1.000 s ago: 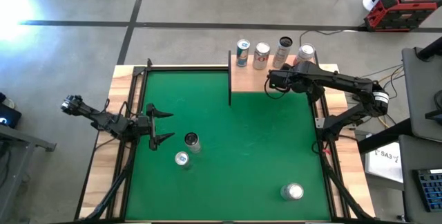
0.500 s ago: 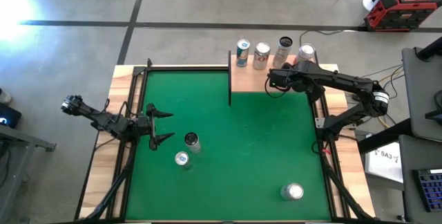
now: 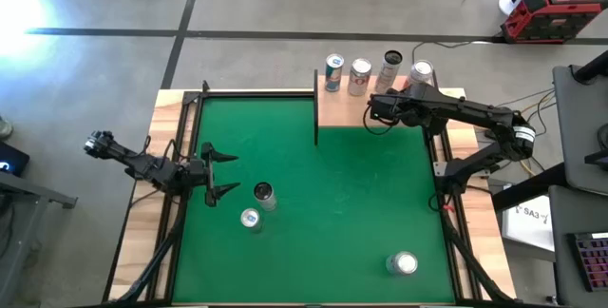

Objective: Place canned beverage on shelf
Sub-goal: Put the pink-white soda can on the shelf aligned with the other pink-white soda can

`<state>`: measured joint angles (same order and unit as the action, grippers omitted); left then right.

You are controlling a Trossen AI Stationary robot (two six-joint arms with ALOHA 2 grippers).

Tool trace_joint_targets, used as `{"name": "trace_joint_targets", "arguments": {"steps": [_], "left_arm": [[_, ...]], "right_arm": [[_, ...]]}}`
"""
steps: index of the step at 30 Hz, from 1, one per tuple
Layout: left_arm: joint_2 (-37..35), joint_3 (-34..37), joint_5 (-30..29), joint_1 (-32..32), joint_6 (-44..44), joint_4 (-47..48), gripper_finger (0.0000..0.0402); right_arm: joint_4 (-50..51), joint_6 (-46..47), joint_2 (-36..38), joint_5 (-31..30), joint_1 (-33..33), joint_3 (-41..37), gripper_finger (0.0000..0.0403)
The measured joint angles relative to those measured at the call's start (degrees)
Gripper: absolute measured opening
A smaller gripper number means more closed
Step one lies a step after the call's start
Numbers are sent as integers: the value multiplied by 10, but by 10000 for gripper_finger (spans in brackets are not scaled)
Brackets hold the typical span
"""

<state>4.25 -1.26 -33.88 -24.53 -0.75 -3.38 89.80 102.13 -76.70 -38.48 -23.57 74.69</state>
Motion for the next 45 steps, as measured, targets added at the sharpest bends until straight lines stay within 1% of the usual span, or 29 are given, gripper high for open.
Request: {"name": "trace_joint_targets", "arguments": {"steps": [7, 16, 20, 28, 38, 45], "left_arm": [[0, 0, 0, 0, 0, 0, 361], [0, 0, 0, 0, 0, 0, 361], [0, 0, 0, 0, 0, 0, 361], [0, 0, 0, 0, 0, 0, 361], [0, 0, 0, 0, 0, 0, 361], [0, 0, 0, 0, 0, 0, 361]], "right_arm": [[-13, -35, 1, -1, 0, 6, 284], [-94, -122, 10, -1, 3, 6, 284], [-114, -171, 10, 9, 16, 6, 284], [-150, -226, 9, 12, 46, 6, 285], [-193, -307, 9, 12, 59, 6, 286], [-217, -323, 9, 19, 58, -3, 286]]}}
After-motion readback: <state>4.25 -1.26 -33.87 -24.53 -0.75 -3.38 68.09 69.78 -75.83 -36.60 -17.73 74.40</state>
